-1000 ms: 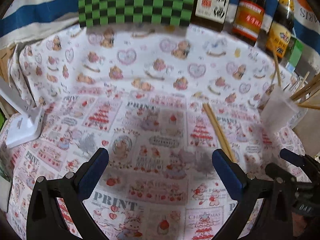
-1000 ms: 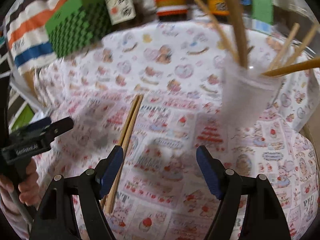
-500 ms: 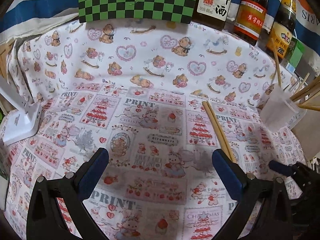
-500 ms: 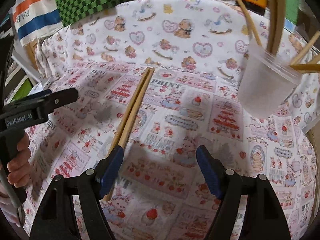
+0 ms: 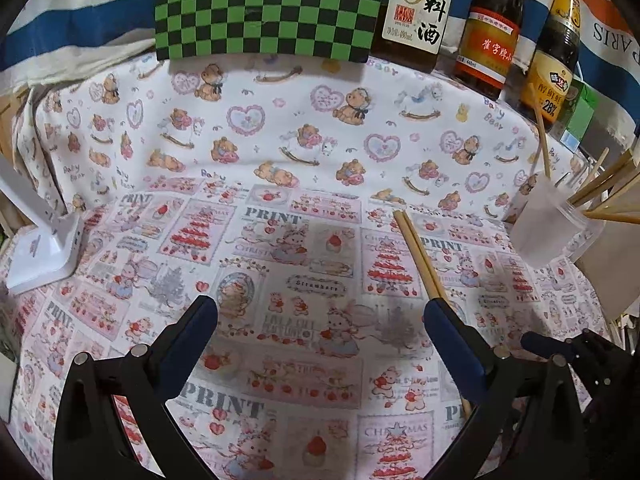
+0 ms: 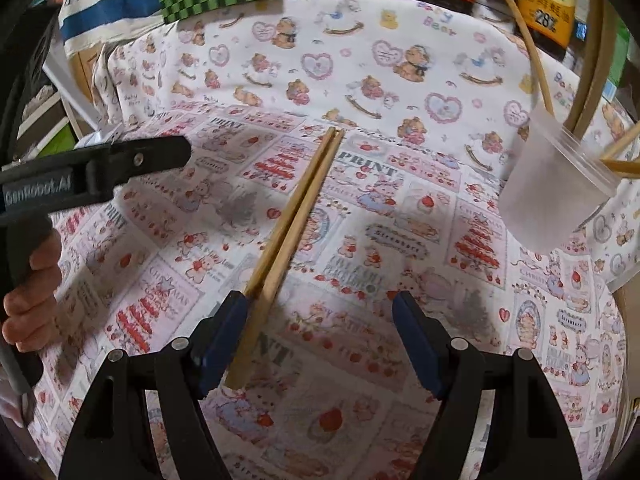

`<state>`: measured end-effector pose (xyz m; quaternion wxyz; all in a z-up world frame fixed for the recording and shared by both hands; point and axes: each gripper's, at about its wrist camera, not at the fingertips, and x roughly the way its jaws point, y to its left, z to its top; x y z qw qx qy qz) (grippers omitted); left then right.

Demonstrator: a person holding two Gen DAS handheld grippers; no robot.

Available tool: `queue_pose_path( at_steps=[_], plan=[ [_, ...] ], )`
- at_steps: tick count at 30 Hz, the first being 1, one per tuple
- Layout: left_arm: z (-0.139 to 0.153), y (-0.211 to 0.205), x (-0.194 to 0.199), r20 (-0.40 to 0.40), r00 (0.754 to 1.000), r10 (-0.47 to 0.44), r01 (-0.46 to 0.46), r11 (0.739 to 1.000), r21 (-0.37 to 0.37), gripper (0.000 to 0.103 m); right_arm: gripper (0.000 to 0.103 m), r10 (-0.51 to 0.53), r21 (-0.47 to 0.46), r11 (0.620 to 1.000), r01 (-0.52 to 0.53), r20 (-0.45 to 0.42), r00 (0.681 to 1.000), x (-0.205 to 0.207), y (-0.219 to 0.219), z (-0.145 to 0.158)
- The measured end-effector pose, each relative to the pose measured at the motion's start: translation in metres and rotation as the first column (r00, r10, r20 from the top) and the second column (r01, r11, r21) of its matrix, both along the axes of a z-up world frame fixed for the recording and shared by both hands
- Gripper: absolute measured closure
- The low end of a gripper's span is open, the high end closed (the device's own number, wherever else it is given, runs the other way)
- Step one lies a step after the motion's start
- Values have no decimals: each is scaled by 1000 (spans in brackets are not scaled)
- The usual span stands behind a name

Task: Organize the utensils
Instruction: 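Lower both open tools around the loose wooden chopsticks on the table, then close the left tool on a chopstick while the right tool grasps the other chopstick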

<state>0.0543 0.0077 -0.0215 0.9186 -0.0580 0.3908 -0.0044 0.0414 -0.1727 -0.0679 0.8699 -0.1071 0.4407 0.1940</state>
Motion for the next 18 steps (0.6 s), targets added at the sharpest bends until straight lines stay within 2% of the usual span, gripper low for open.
queue_pose_path(
  at_steps=[4,5,6,7,9,10,12,15,18],
  plan=[
    [3,-2,-2,18,1000,0,-1,1000,17,1,29,-12,-4,1000,12,-3,1000,0,-1,0],
    [3,-2,-2,18,1000,-1,1,1000,16,1,36,-6,0,1000,6,-9,1000,1,-1,0],
    [3,-1,-2,19,1000,-1,0,1000,16,1,49,-4,3,1000,4,-19,1000,2,-2,-2],
    [3,-1,-2,22,1000,0,0,1000,14,1,53,-2,17,1000,2,-28,1000,3,-2,-2],
    [4,-2,-2,26,1000,-5,4,1000,10,1,70,-4,23,1000,5,-26,1000,2,-3,-1],
    [4,-2,-3,29,1000,-5,5,1000,12,1,74,-5,22,1000,5,-24,1000,2,-4,-1],
    [5,-3,-4,43,999,0,-1,1000,28,1,93,-13,23,1000,13,-22,1000,3,-5,-1],
    [9,-13,-10,89,996,2,-12,994,106,1,95,-69,31,997,69,-9,998,5,-11,0],
    [10,-22,-14,112,993,-23,7,990,138,1,95,-131,78,989,124,81,988,2,-22,15]
  ],
)
